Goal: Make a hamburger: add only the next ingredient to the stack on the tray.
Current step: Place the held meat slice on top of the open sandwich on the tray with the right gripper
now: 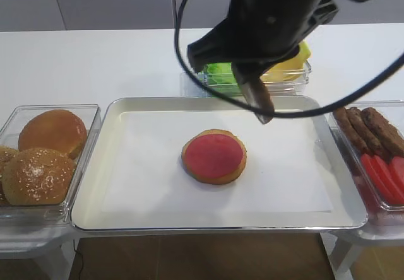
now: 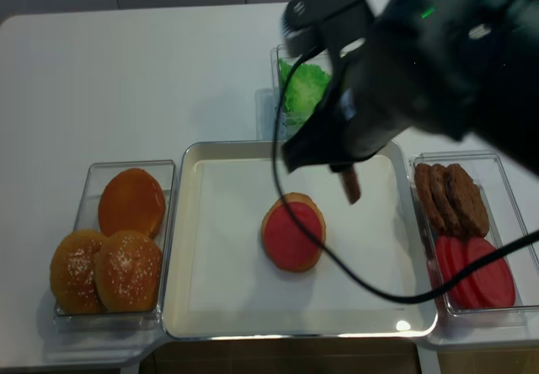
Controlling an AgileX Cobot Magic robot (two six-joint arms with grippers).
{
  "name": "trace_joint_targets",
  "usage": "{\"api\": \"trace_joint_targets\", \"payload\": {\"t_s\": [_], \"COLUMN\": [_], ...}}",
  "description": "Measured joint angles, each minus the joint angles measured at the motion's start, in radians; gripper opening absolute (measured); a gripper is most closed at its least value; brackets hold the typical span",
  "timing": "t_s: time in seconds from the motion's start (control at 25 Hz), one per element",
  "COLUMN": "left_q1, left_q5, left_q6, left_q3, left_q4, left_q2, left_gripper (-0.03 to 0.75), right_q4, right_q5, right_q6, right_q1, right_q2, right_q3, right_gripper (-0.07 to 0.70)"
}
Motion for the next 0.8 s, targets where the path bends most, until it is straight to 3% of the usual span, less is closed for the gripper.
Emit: {"api": "trace_joint_targets", "payload": {"t_s": [0.4,0.8], "left_q1": [0.000,0.000], "left_q5": [0.000,0.000], "left_q6": [0.000,0.000], "left_q3": [0.000,0.000], "left_q4": [0.000,0.000], "left_q2": [0.000,0.000], "left_gripper": [0.304,0.304], "right_q4": [-0.045,-0.056], "right_q5": [-0.063,-0.075], "right_q6": [0.036,0.036], "right_q1": [0.065,0.067], "right_q2": [0.154,0.178], "right_q3": [0.000,0.000], "right_gripper": [0.146,0.146]}}
